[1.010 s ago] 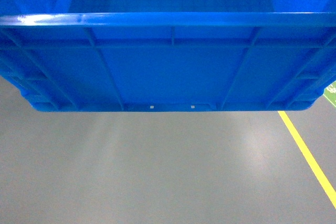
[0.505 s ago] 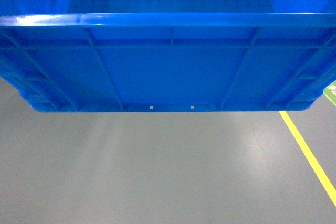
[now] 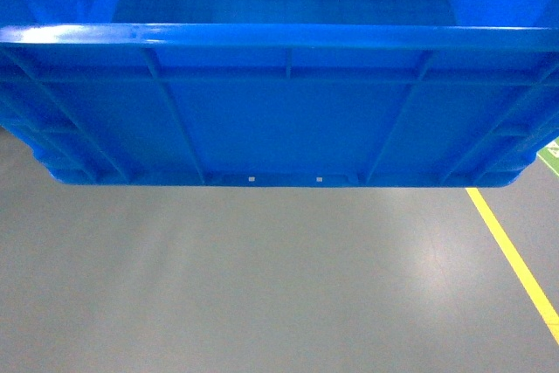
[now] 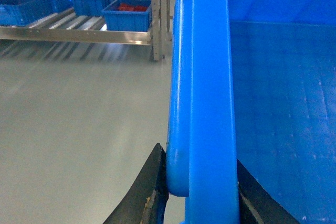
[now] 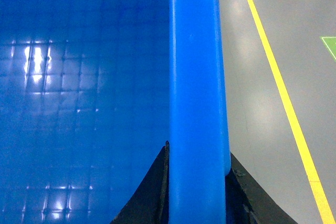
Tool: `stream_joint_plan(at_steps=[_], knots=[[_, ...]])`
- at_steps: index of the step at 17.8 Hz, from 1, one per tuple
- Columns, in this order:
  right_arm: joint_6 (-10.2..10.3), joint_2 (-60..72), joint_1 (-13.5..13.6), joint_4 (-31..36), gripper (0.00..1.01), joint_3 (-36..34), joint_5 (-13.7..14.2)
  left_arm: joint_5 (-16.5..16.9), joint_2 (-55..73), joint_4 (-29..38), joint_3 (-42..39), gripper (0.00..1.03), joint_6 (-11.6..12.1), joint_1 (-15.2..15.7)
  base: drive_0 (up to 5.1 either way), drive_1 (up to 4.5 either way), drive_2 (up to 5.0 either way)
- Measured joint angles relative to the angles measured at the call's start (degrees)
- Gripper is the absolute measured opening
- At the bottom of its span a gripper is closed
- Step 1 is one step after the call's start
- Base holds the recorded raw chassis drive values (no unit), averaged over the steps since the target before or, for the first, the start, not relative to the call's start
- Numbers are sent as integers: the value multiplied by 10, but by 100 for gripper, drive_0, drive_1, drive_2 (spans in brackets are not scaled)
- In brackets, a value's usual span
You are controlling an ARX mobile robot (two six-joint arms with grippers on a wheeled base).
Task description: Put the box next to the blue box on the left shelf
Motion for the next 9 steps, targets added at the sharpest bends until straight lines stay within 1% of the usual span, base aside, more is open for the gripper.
stream_joint_plan(at_steps=[9], knots=[[-1,-1,0,3,20,0,0,0,0,-2,0,20,-2,0,-6,422,-434]])
